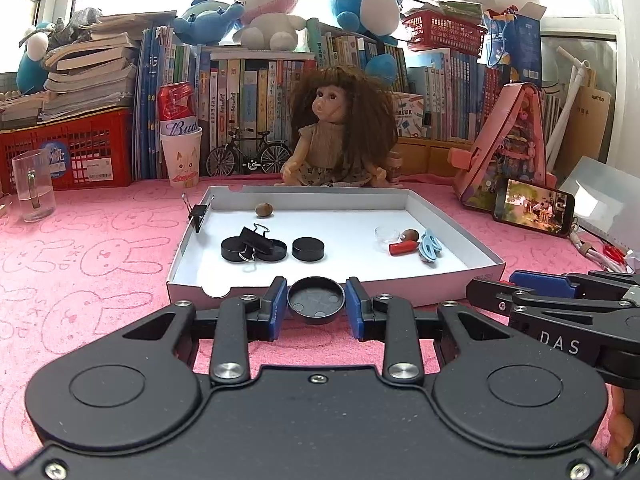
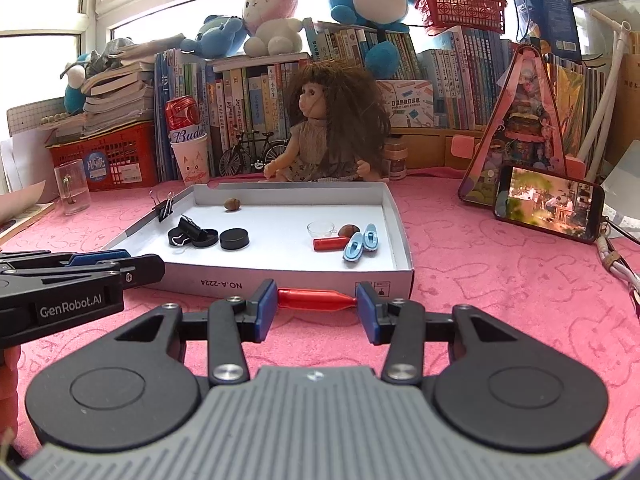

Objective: Organize rigid objects
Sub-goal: 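Carry the lid toward the tray with the left while the right grasps the red crayon, then lower the lid onto the black containers with the left while the right lowers the crayon beside the other crayon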

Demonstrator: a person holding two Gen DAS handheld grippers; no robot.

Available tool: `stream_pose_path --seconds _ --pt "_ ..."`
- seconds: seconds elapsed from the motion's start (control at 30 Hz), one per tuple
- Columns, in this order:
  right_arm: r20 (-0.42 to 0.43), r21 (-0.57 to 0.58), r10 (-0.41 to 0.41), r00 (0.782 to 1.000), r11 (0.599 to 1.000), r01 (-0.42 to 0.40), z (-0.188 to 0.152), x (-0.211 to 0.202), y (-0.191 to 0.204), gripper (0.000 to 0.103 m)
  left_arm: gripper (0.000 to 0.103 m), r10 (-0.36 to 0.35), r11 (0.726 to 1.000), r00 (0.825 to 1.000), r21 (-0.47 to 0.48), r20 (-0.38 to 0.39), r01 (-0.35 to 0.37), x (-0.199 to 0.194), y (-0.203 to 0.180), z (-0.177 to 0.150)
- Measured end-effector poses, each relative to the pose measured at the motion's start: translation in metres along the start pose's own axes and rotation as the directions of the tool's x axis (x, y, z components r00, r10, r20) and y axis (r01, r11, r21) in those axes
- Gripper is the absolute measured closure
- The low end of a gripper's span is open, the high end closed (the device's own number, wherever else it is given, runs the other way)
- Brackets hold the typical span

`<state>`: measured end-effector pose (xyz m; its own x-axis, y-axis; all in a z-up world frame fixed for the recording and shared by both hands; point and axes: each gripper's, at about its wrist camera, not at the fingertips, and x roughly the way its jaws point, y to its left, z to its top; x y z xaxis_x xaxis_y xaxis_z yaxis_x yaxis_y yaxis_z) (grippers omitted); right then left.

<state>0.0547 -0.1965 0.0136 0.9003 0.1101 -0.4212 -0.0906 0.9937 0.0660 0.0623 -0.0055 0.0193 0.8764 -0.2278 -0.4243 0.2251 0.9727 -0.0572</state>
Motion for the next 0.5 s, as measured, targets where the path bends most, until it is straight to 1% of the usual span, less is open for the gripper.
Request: stream_pose_path --seconds 0.23,0.5 --pt "0.02 0.002 0.002 1.0 1.0 -0.002 0.008 0.003 -0.003 0.054 0.073 0.002 1.0 1.0 -0.007 0.005 -0.002 0.004 0.001 0.008" --pt "0.044 0.022 -0.01 0.999 1.0 0.009 0.02 0.012 -0.01 0.054 0.073 0.007 1.0 0.999 -0.028 0.037 -0.006 0.016 0.008 0.029"
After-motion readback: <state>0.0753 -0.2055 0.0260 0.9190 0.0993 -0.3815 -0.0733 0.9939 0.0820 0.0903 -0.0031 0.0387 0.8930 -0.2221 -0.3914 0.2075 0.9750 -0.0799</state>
